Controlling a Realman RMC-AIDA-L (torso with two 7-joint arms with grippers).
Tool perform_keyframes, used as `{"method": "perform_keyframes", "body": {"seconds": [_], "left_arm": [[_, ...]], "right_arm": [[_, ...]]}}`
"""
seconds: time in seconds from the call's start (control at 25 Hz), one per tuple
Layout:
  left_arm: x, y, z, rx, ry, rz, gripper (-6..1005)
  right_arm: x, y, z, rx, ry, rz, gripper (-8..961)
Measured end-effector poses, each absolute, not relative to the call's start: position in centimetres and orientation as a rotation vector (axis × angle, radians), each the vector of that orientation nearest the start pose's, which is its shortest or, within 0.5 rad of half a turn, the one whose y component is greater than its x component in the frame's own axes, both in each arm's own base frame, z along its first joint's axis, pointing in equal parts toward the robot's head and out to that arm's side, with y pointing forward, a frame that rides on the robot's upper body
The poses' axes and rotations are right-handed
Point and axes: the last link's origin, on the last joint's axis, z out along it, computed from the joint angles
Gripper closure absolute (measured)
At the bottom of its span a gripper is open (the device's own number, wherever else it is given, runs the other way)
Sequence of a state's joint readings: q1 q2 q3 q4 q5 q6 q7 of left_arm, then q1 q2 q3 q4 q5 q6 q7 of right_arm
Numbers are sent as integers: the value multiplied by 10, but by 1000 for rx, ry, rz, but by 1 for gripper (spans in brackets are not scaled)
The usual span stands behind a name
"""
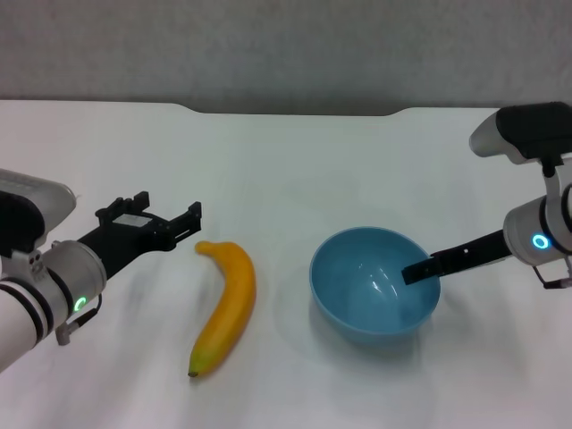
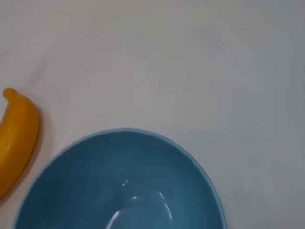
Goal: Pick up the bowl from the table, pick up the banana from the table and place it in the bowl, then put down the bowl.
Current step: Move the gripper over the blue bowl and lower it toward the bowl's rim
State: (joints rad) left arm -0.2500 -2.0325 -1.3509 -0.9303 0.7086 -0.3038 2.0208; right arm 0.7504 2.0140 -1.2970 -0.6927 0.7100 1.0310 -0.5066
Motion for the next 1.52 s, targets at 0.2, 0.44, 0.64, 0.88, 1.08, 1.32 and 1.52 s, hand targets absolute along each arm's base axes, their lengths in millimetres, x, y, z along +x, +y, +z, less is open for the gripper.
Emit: {"method": "perform_keyframes", "body": {"seconds": [0.2,0.44,0.64,0.88,1.08,1.32,1.52], "left_arm": [[-270,362,-37,-1993,-837,-517,127],[-271,363,-35,-1984,-840,-520,128],[-271,363,-35,-1982,-842,-521,128],[-272,363,-36,-1981,-846,-518,129],[-275,361,-36,-1978,-854,-511,130],[-274,362,-38,-1979,-858,-513,130],[-275,362,-36,-1968,-869,-520,131]], "right_arm": [[250,407,-38,-2306,1336,-166,65],[254,402,-47,-2315,1344,-173,67],[257,402,-50,-2309,1334,-193,69],[258,404,-49,-2300,1315,-188,111],[258,408,-48,-2289,1263,-175,259],[258,405,-57,-2312,1198,-223,464],[257,402,-62,-2325,1187,-239,575]]}}
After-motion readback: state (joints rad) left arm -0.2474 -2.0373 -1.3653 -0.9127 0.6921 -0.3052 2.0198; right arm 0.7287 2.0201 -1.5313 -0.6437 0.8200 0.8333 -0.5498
